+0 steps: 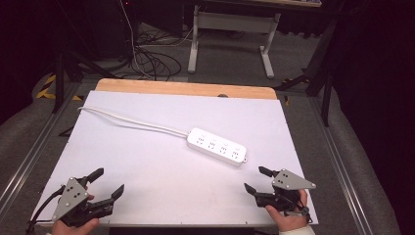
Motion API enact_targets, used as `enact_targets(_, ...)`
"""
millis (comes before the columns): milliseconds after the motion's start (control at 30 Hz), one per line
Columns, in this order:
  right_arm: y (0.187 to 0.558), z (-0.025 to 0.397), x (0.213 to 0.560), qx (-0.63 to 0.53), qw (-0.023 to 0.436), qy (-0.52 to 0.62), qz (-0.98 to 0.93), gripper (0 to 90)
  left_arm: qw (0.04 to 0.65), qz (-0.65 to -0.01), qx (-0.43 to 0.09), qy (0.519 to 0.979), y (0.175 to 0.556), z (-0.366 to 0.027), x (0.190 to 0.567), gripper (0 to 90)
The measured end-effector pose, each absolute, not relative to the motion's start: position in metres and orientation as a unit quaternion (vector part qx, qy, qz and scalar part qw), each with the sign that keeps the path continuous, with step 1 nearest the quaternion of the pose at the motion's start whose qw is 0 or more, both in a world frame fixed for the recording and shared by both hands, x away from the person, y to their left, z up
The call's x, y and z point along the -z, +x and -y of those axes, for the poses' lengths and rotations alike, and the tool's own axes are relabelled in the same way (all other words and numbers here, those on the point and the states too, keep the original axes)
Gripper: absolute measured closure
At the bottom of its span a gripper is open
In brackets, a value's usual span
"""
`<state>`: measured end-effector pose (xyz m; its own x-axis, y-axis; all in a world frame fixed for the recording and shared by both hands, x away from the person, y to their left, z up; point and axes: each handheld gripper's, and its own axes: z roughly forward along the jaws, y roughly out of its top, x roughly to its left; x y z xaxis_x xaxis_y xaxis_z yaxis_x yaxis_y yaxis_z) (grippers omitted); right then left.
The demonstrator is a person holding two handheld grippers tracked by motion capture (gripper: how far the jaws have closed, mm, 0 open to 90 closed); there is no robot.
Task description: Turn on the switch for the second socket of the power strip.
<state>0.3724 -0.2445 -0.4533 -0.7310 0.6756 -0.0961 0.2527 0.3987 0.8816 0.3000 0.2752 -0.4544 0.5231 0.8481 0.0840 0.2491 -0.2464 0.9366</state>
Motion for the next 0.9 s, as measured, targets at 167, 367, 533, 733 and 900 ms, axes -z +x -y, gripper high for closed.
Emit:
enact_targets(167,0.3718,0.2445,0.4531,-0.466,0.228,0.288,-0.805,25.7,0.483,-0.377,-0.312,0.727,0.2997,-0.2743,0.4541,20.7)
enact_targets(367,0.3719,0.2444,0.4530,-0.466,0.229,0.288,-0.805,25.8,0.485,-0.382,-0.310,0.724,0.3000,-0.2758,0.4540,20.7)
enact_targets(533,0.3708,0.2426,0.4519,-0.463,0.232,0.286,-0.806,26.2,0.481,-0.385,-0.312,0.723,0.2998,-0.2759,0.4540,20.8)
enact_targets(733,0.3702,0.2417,0.4509,-0.460,0.234,0.285,-0.808,26.2,0.475,-0.387,-0.320,0.723,0.2998,-0.2748,0.4544,20.8)
enact_targets(900,0.3744,0.2397,0.4467,-0.472,0.217,0.289,-0.804,29.1,0.474,-0.393,-0.320,0.720,0.2994,-0.2755,0.4549,20.8)
